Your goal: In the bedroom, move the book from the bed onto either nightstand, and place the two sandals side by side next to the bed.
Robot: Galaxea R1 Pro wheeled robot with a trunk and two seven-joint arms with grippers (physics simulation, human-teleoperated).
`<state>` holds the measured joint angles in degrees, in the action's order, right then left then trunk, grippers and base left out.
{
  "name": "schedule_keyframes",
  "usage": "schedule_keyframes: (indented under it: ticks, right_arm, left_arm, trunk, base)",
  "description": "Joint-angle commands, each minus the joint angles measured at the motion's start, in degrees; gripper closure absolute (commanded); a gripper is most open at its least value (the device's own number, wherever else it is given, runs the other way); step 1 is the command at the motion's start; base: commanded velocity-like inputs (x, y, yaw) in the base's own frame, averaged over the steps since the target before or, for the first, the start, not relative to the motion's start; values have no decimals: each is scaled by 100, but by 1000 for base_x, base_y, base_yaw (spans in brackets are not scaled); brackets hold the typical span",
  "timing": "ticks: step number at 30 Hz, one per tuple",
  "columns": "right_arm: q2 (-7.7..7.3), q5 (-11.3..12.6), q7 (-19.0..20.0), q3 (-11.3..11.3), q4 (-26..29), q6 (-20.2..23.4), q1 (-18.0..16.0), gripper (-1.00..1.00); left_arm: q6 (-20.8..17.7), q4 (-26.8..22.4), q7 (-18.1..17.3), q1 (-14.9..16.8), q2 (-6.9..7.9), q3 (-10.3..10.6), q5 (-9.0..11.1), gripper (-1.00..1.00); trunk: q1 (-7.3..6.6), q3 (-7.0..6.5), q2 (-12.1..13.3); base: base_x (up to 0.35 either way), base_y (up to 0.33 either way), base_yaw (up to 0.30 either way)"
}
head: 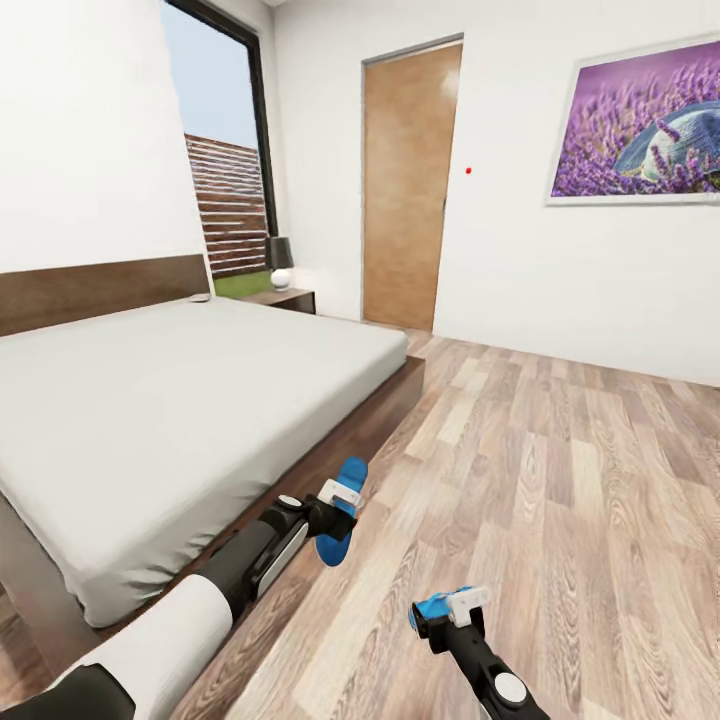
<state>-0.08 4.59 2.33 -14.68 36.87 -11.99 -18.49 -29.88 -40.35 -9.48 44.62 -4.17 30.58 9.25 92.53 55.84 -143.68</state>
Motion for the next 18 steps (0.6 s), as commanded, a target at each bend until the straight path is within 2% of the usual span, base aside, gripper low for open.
schedule_keyframes:
  ticks: [1,15,18]
  right_arm:
    - [-1,49,22,-9,-9,-23,-5,-100]
    - [-1,48,22,-9,-5,-23,-5,-100]
    - [-1,45,22,-9,-7,-23,-5,-100]
  left_arm:
    - [-35,-8,16,3,4,9,59,100]
    - [-35,-8,23,3,13,9,65,100]
    - [-29,-8,20,3,13,9,67,100]
  trunk:
    - [2,2,-2]
    - [2,-43,-2]
    - [2,-53,-2]
  base:
    - [330,2,-288]
    - [329,88,-288]
    - [204,35,-287]
